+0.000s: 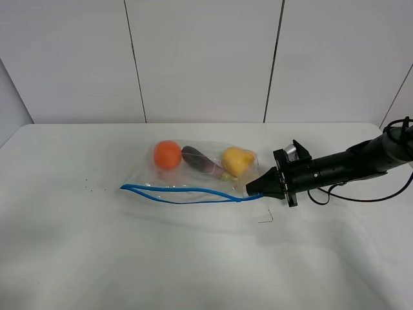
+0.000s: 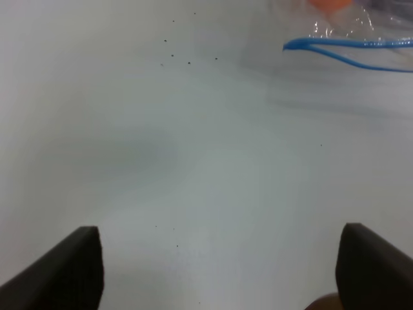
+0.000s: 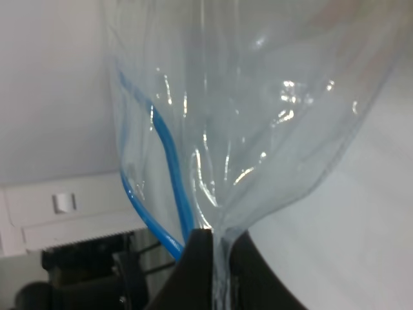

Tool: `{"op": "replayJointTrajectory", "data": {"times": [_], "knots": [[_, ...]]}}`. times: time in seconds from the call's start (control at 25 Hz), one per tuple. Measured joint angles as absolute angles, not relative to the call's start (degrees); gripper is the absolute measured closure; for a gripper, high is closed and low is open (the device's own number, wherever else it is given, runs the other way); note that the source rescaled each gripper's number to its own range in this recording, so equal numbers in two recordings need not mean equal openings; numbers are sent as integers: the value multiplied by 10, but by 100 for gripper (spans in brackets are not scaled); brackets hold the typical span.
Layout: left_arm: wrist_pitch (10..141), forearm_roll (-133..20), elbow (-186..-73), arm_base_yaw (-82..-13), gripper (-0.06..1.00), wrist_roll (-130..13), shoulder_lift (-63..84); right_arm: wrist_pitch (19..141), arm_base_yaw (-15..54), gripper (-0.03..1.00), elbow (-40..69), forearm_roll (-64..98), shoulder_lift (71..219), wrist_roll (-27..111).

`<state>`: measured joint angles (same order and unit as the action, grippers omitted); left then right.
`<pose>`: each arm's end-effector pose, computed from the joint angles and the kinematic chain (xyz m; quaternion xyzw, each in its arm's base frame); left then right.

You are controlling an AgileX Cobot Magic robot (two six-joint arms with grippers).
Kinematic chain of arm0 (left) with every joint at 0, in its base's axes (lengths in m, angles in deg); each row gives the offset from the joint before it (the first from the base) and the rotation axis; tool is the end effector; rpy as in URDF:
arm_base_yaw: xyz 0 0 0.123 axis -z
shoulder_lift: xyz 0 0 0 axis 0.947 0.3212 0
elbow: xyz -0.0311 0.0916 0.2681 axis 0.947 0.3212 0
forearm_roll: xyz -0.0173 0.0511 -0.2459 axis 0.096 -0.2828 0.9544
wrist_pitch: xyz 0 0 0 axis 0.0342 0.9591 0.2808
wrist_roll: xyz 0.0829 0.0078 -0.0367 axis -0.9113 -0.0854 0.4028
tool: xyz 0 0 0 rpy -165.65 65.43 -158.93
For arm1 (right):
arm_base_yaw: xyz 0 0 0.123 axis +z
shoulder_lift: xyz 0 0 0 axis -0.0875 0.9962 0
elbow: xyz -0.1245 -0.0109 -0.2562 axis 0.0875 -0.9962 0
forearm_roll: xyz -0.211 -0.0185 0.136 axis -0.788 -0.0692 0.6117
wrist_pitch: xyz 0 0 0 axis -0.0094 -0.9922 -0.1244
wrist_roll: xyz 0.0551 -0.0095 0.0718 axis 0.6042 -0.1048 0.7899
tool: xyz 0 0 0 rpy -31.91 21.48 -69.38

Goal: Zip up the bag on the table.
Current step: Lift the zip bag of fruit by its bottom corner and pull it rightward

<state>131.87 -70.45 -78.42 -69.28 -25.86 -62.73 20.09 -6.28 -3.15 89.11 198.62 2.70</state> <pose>-0.0052 0.0007 0.2764 0.0260 0.8514 0.0010 0.5238 0.3521 0.0761 0.0857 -0.0097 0.8334 0.5508 0.0439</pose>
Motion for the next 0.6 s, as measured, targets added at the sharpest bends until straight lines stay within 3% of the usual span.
{"op": "replayJointTrajectory", "data": {"times": [0.6], "knots": [[1319,-704,-784,-693,-1,-259,-627,201,-63,97,-32,910,1931,103]]}}
